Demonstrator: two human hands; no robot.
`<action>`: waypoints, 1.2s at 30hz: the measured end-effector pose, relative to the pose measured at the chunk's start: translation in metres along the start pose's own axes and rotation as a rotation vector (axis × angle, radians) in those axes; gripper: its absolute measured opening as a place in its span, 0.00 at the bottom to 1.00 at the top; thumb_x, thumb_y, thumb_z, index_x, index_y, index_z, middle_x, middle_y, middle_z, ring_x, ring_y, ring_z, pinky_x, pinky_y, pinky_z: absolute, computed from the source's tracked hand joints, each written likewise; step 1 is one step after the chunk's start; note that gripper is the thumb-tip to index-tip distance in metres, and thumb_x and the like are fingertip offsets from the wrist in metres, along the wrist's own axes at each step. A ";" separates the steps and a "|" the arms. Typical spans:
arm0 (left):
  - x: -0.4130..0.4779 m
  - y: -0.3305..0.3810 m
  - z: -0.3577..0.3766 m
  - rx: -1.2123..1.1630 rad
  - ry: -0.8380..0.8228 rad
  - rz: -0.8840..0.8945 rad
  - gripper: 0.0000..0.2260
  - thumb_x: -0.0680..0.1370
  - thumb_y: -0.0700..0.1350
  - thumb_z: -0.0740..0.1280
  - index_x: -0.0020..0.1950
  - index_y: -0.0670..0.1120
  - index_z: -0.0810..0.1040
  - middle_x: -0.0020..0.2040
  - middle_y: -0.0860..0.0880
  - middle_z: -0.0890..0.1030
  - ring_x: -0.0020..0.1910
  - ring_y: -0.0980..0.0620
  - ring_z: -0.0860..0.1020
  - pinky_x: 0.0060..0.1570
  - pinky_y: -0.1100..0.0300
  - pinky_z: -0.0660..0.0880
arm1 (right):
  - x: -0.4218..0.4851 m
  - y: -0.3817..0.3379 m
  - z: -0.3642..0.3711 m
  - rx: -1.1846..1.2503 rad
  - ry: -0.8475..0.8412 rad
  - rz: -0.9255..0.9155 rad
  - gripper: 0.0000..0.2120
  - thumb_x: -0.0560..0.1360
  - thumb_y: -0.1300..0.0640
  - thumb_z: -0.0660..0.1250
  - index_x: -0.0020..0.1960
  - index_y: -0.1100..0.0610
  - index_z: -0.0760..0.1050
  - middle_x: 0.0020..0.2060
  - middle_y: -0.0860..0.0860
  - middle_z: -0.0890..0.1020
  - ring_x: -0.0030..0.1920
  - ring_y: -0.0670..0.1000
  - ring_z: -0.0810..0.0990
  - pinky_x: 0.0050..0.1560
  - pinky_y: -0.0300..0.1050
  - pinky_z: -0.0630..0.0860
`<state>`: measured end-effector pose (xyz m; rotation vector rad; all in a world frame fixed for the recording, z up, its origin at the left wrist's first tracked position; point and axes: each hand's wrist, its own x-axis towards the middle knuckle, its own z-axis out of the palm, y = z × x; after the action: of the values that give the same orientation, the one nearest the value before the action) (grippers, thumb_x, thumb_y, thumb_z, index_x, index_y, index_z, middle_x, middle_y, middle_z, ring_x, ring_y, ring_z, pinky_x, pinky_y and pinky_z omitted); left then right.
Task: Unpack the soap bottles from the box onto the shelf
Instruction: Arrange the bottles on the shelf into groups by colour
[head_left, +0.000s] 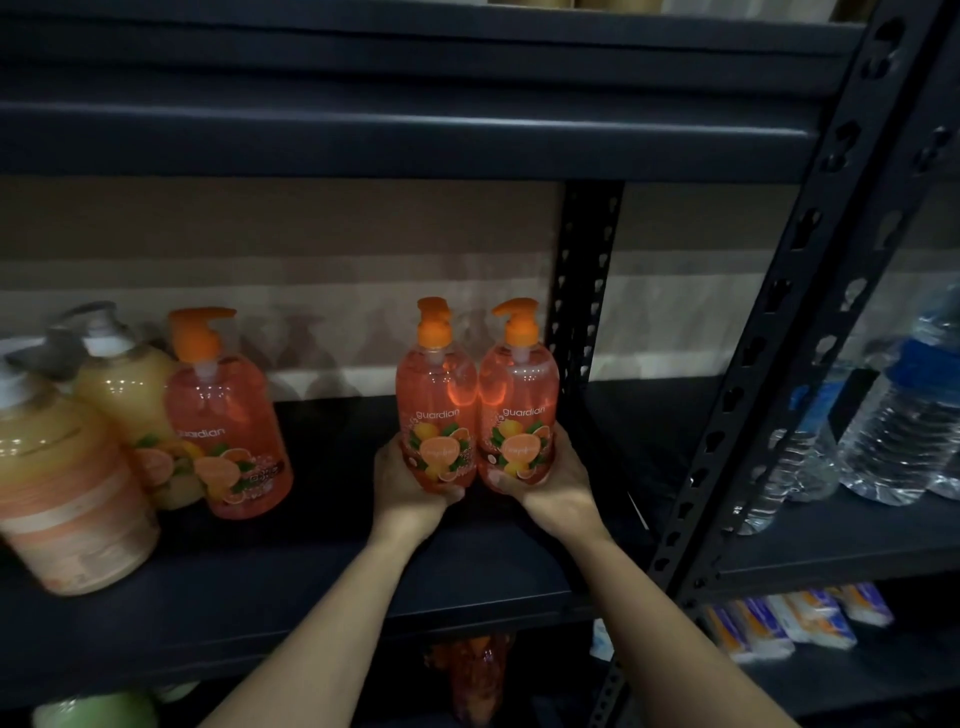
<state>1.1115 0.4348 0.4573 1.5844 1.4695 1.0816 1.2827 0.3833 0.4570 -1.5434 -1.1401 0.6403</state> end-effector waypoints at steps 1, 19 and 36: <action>-0.002 0.002 0.000 -0.025 -0.011 -0.004 0.29 0.61 0.36 0.80 0.57 0.52 0.73 0.52 0.57 0.78 0.58 0.51 0.77 0.48 0.69 0.72 | 0.000 0.000 0.000 -0.001 0.003 0.008 0.41 0.62 0.54 0.83 0.69 0.45 0.67 0.56 0.40 0.79 0.53 0.36 0.78 0.47 0.25 0.74; -0.011 0.009 -0.003 -0.133 -0.030 -0.065 0.41 0.62 0.38 0.82 0.70 0.49 0.67 0.61 0.49 0.78 0.58 0.52 0.76 0.55 0.62 0.72 | -0.002 -0.008 0.001 0.009 0.022 0.062 0.44 0.65 0.53 0.81 0.74 0.46 0.62 0.56 0.41 0.77 0.55 0.44 0.75 0.55 0.38 0.71; -0.013 0.010 -0.001 -0.114 -0.060 -0.018 0.37 0.64 0.38 0.81 0.69 0.51 0.68 0.53 0.57 0.75 0.54 0.57 0.74 0.46 0.67 0.69 | 0.001 -0.004 0.003 -0.030 0.084 0.034 0.38 0.64 0.56 0.81 0.69 0.47 0.68 0.56 0.43 0.79 0.57 0.46 0.79 0.59 0.40 0.74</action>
<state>1.1142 0.4213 0.4655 1.5085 1.3559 1.0788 1.2792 0.3853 0.4598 -1.6034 -1.0665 0.5774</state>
